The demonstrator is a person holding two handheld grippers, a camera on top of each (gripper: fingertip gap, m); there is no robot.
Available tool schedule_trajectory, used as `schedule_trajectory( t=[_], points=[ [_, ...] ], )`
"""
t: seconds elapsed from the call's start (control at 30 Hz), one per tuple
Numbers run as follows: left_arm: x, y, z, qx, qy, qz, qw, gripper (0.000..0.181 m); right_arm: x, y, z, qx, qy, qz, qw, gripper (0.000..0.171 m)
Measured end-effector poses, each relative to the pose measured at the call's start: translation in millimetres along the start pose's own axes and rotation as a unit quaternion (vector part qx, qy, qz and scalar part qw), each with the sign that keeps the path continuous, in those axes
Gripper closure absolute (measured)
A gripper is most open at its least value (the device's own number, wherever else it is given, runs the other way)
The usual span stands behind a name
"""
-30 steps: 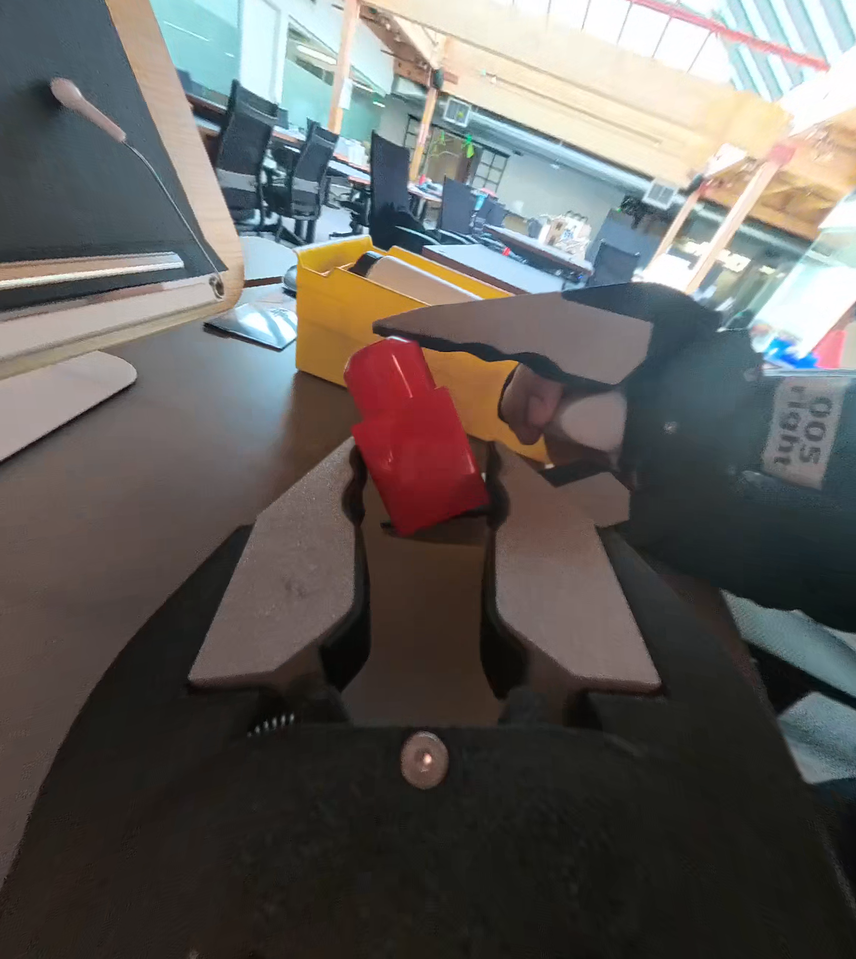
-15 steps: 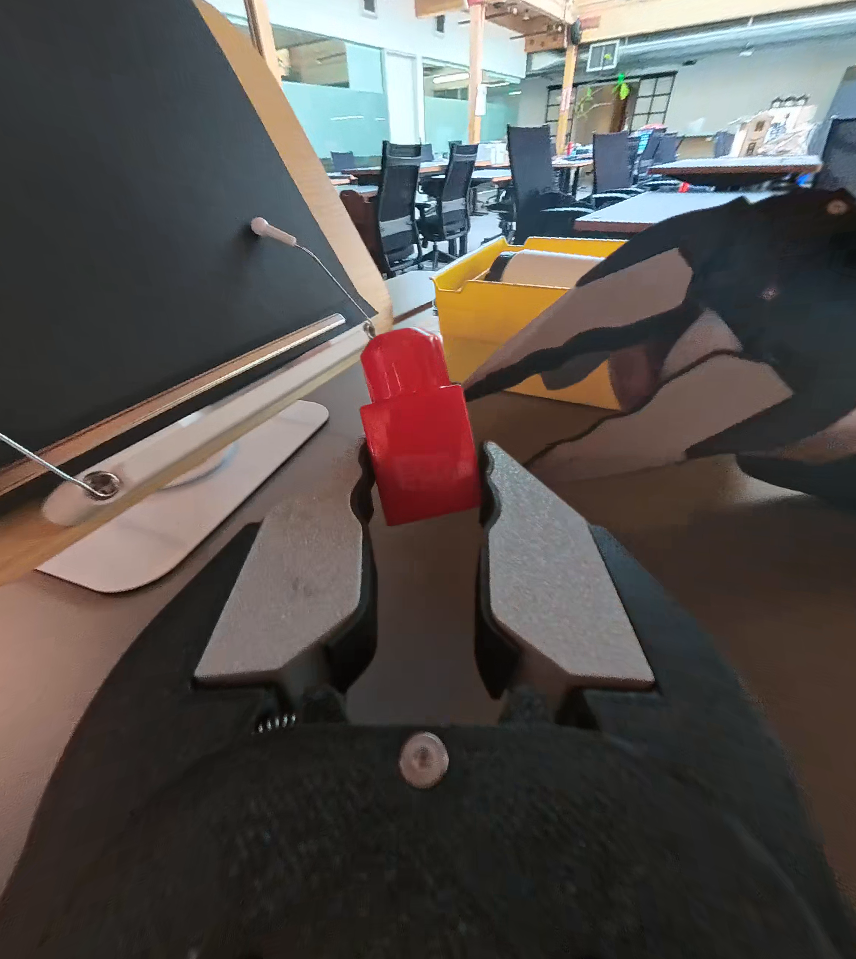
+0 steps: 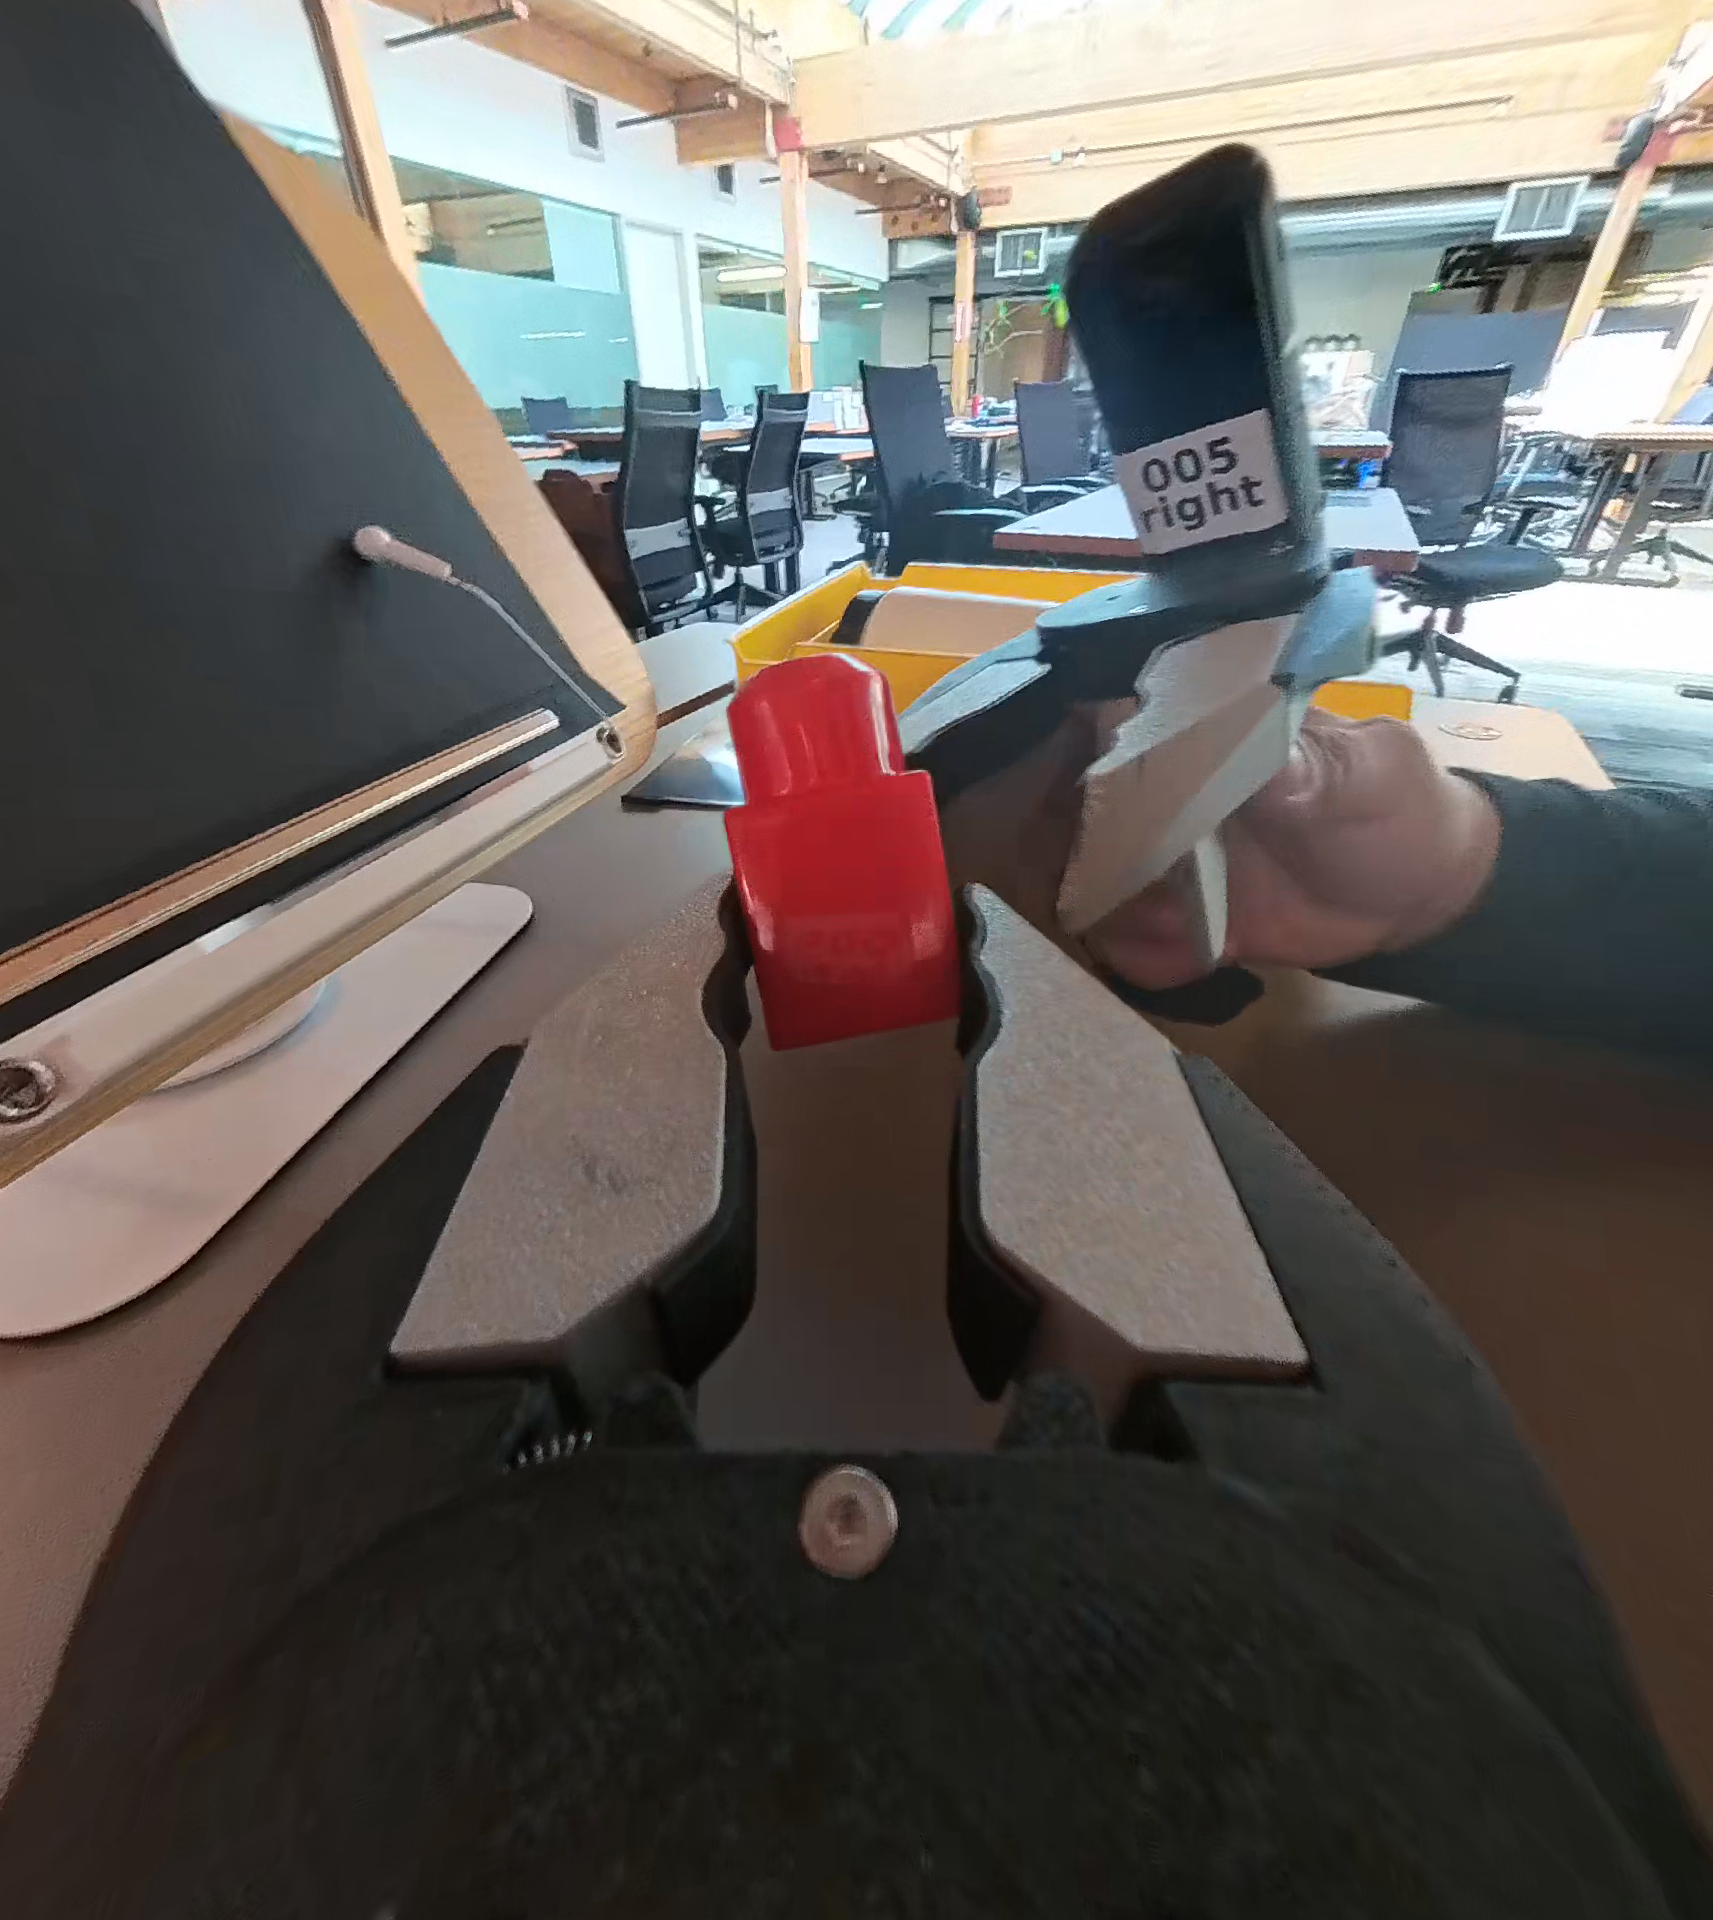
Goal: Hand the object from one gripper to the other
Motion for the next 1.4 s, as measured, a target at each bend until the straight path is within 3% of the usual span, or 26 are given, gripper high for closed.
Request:
schedule_trajectory(
  t=[0.13, 0.3, 0.53, 0.6, 0.8, 0.87, 0.97, 1.1, 1.27, 1.4],
  points=[
    [-1, 7, 2, -0.021, -0.002, 0.007, 1.000, 0.146, 8, -5, -3, 0.017, 0.024, 0.002, 1.000, 0.118],
    [4, 12, -2, -0.076, 0.026, -0.051, 0.996, 0.146, 10, -4, -6, 0.027, 0.041, 0.013, 0.999, 0.130],
    [10, 20, -2, -0.115, 0.042, -0.098, 0.988, 0.145, 16, -4, -12, 0.035, 0.063, 0.025, 0.997, 0.122],
    [7, 22, 0, -0.115, 0.034, -0.089, 0.989, 0.145, 17, -8, -13, 0.049, 0.065, 0.026, 0.996, 0.131],
    [3, 28, 3, -0.118, 0.020, -0.067, 0.991, 0.145, 13, -10, -10, 0.053, 0.050, 0.013, 0.997, 0.134],
    [-2, 27, 5, -0.096, 0.003, -0.035, 0.995, 0.146, 13, -10, -10, 0.054, 0.048, 0.017, 0.997, 0.135],
    [-16, 17, 11, 0.009, -0.051, 0.091, 0.994, 0.148, 8, -4, -7, 0.036, 0.032, 0.025, 0.999, 0.131],
    [-22, 4, 15, 0.142, -0.106, 0.257, 0.950, 0.148, 4, 2, -4, -0.027, 0.007, -0.030, 0.999, 0.132],
    [-17, 1, 14, 0.161, -0.100, 0.255, 0.948, 0.148, 10, -1, -7, -0.106, -0.004, -0.134, 0.985, 0.143],
    [-16, -4, 12, 0.201, -0.117, 0.306, 0.923, 0.148, 9, 0, -5, -0.137, -0.014, -0.162, 0.977, 0.144]
  ],
)
Point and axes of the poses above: each gripper's, where its closed fingertips meet, z out along the fingers, x out of its top, y = z × x across the jaws, the point moved 1 cm from there along -z, back along the fingers, and after that the axes turned 7 degrees about -y, right-handed, at the moved point
